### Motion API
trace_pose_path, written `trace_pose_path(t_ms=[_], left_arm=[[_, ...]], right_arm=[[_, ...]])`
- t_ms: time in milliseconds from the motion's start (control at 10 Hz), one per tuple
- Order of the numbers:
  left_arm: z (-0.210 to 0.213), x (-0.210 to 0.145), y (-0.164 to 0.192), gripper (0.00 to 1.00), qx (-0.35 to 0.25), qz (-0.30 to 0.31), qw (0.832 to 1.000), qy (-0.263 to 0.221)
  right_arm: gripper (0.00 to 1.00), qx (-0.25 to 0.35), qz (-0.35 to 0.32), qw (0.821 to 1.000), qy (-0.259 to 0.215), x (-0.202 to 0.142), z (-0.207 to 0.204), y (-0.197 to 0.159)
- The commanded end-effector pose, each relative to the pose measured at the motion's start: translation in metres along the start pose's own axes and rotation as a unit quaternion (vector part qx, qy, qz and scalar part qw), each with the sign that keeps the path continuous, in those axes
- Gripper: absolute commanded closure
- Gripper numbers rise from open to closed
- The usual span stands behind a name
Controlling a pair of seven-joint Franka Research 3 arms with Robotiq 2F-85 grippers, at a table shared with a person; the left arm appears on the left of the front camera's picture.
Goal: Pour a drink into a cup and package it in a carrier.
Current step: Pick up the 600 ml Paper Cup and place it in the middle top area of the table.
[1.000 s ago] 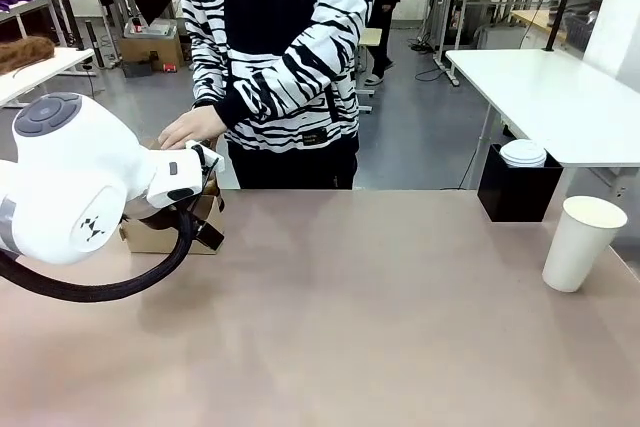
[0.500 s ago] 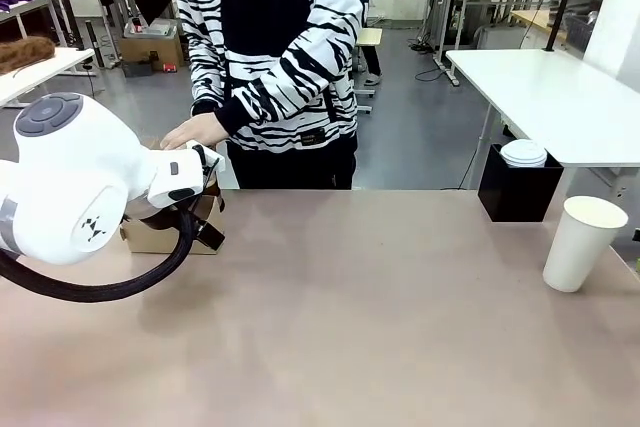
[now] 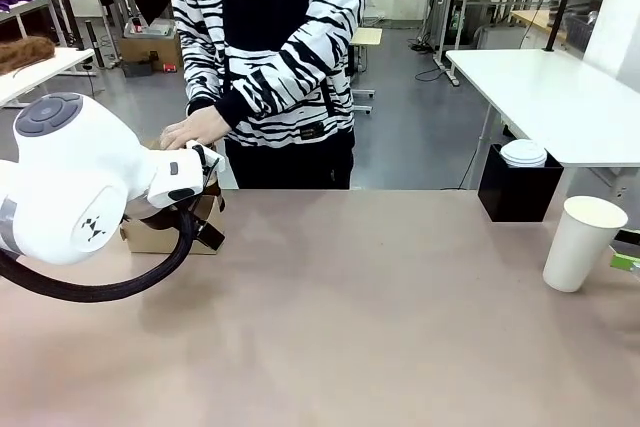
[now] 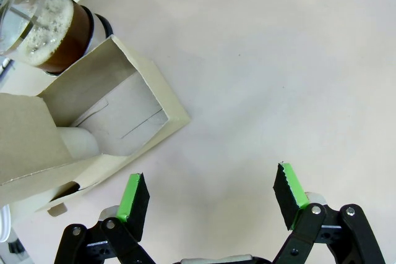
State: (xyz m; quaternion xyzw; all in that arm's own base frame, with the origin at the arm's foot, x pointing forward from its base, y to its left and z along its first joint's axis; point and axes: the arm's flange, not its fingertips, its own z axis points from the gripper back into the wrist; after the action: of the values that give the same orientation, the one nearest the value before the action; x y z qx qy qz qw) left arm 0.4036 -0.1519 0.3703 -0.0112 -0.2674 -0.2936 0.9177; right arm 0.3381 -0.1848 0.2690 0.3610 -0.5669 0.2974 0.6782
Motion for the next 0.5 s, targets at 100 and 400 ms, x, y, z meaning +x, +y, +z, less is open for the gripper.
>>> trace_pose_path(t_ms=[100,400], left_arm=[[0.0,0.0,0.0,0.0,-0.001,0.0,1.0,0.0],[0.0,0.0,0.0,0.0,-0.001,0.0,1.0,0.0]], right_arm=[[0.0,-0.016,0.001,1.0,-0.002,-0.01,-0.02,0.001],[0.0,-0.021,-0.014,1.0,0.002,-0.015,-0.036,-0.002]])
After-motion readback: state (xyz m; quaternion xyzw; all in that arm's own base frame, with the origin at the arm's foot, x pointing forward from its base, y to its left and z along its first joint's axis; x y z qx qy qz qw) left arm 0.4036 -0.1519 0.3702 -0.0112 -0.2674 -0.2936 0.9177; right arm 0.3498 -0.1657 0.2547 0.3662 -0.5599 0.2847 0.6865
